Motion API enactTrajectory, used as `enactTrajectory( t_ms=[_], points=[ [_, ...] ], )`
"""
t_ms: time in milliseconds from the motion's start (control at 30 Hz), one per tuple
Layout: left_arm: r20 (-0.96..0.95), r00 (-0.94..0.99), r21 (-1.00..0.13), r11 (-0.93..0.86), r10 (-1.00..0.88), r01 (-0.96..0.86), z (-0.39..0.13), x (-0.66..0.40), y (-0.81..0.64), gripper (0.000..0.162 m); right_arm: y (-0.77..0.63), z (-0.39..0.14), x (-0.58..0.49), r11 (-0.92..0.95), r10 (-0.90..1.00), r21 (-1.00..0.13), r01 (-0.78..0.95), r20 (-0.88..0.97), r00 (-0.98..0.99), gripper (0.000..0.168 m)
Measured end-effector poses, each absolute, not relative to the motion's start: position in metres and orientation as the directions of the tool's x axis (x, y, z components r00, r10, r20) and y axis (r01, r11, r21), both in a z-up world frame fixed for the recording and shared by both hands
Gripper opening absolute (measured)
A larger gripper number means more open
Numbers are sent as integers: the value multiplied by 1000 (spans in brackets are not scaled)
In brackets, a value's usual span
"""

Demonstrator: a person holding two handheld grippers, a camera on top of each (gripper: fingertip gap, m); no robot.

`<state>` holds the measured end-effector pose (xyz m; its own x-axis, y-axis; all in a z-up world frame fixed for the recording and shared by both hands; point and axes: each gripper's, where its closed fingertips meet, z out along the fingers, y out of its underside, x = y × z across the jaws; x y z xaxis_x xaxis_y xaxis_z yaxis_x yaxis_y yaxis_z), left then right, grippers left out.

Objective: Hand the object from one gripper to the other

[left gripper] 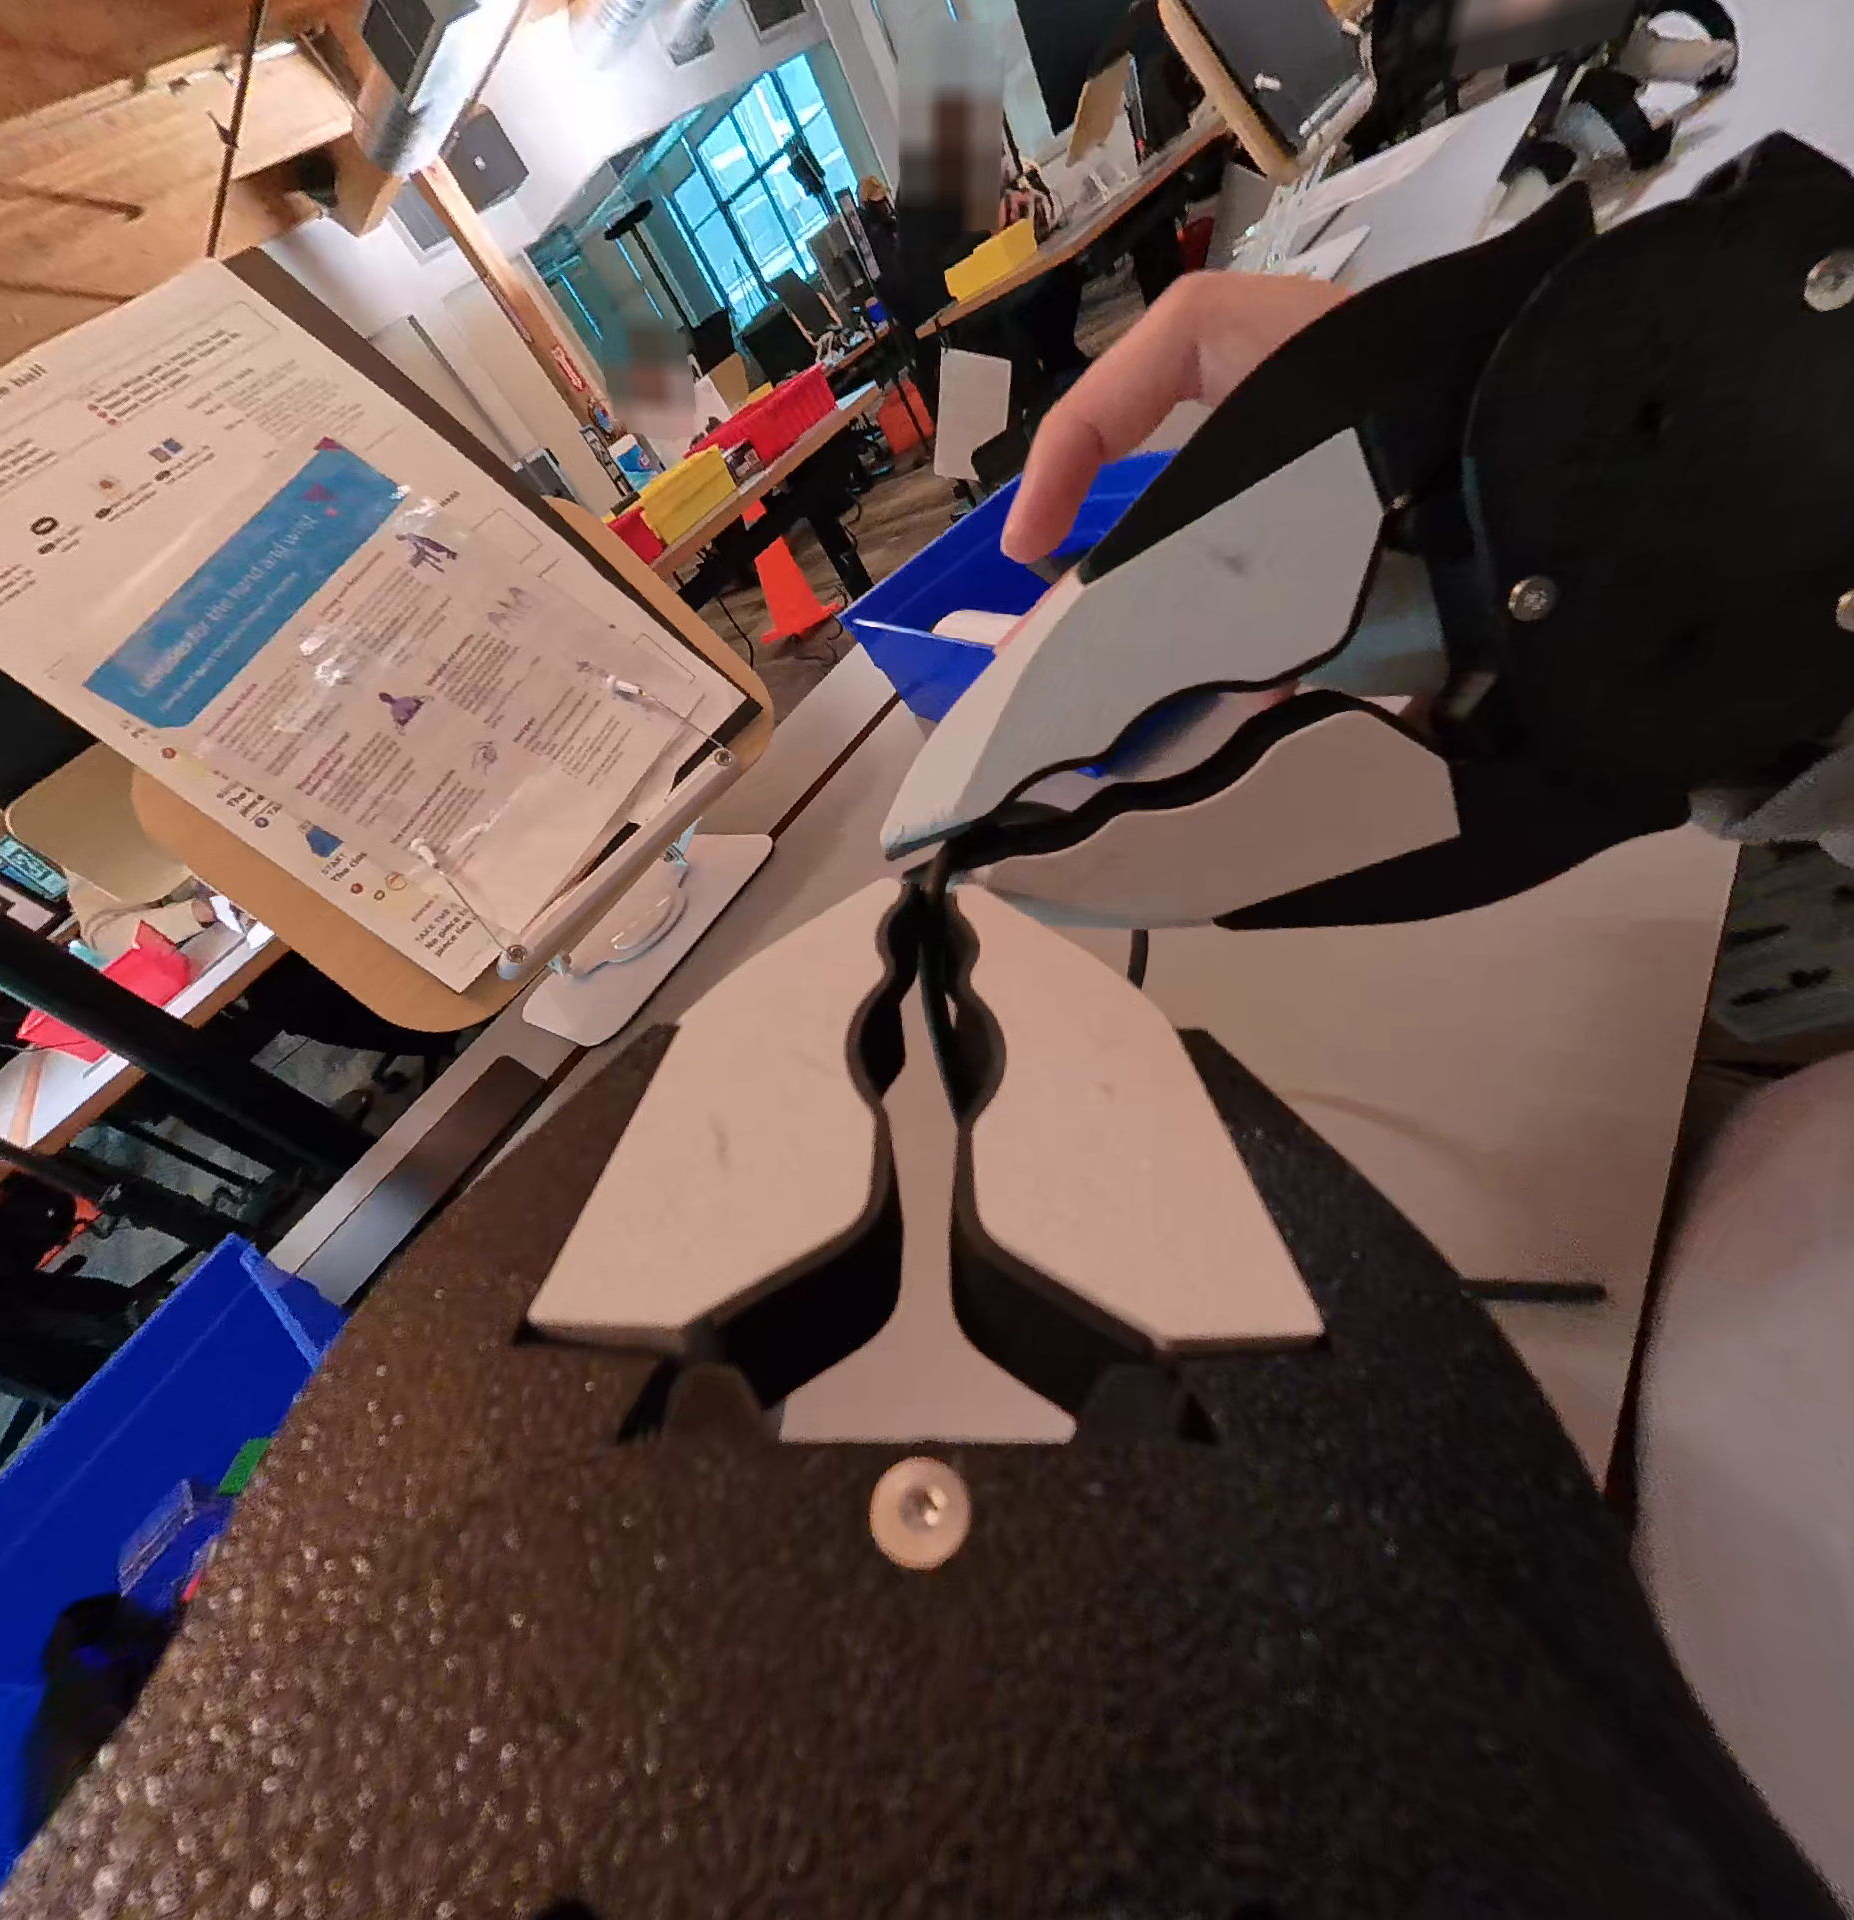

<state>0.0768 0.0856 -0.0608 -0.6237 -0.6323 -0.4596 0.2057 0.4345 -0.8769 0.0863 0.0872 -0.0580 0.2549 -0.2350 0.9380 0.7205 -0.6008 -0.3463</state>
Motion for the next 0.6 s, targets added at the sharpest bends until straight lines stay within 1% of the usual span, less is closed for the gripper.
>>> enactTrajectory(
  t_ms=[100,200,300,367,400,467,500,533,567,600],
  points=[
    [-466,-593,-879,423,-657,222,-56,80,90,3,83,-55,90,-575,-275,-406,710,913,300,5],
    [-452,-542,-891,388,-708,236,-45,83,102,3,79,-60,96,-559,-289,-478,678,878,381,20],
    [-405,-488,-912,303,-773,277,-23,80,117,3,77,-60,100,-511,-338,-586,629,810,479,22],
    [-388,-447,-912,267,-806,310,-9,77,129,3,75,-59,104,-493,-372,-629,602,777,508,20],
    [-377,-439,-913,250,-815,321,-4,74,133,3,74,-60,106,-494,-377,-638,591,769,515,17],
    [-343,-448,-920,199,-826,337,6,68,138,3,74,-67,110,-505,-368,-645,573,762,534,16],
    [-329,-462,-923,178,-824,340,9,65,139,3,76,-69,112,-504,-370,-651,567,756,540,13],
    [-316,-473,-926,159,-823,341,11,63,140,3,77,-70,113,-500,-375,-657,564,751,543,4],
    [-306,-479,-928,145,-823,343,13,62,140,3,78,-71,114,-495,-380,-660,565,749,543,0],
    [-302,-486,-930,141,-820,341,13,61,140,3,79,-72,114,-495,-379,-662,563,748,545,0]
  ],
)
